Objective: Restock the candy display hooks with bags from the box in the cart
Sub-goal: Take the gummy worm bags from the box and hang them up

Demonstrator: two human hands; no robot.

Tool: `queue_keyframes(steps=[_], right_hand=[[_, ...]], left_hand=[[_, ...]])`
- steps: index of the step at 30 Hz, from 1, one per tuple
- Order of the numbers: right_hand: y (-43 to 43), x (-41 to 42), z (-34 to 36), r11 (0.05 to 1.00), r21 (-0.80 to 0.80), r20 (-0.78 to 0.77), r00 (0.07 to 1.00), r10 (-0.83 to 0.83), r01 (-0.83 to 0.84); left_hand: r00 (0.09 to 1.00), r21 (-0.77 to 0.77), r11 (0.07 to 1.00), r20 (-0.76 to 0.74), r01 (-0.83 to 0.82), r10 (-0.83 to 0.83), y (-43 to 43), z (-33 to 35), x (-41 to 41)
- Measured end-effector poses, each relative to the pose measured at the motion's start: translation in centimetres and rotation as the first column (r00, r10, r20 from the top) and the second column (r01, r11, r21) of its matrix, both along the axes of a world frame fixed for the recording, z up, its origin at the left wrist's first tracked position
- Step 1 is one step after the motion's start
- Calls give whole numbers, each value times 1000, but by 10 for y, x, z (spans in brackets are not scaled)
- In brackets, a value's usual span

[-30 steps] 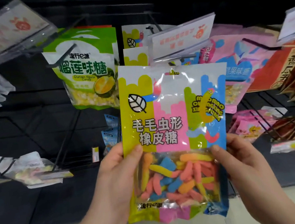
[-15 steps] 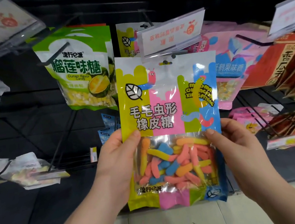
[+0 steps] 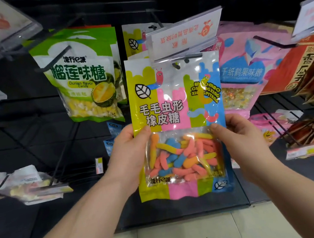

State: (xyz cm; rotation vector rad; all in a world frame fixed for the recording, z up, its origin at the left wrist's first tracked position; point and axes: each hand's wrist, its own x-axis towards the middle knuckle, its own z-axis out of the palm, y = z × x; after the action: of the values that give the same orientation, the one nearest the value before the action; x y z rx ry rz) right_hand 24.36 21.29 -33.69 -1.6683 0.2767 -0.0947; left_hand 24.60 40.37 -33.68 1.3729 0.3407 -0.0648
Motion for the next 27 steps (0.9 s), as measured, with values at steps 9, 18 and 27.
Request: queue_keyframes(steps=[9, 18, 27], right_hand=[[8, 69, -6, 987, -158, 14, 999, -33, 35], [16, 116, -18, 964, -266, -25, 999, -27, 19], [14, 124, -25, 945, -327, -89, 996, -30, -1]], left_hand=[[999, 192, 981, 42, -1, -7, 7, -6, 66], [996, 323, 946, 86, -29, 1, 12, -15, 110], [993, 459, 884, 110, -85, 38, 16, -26, 123]])
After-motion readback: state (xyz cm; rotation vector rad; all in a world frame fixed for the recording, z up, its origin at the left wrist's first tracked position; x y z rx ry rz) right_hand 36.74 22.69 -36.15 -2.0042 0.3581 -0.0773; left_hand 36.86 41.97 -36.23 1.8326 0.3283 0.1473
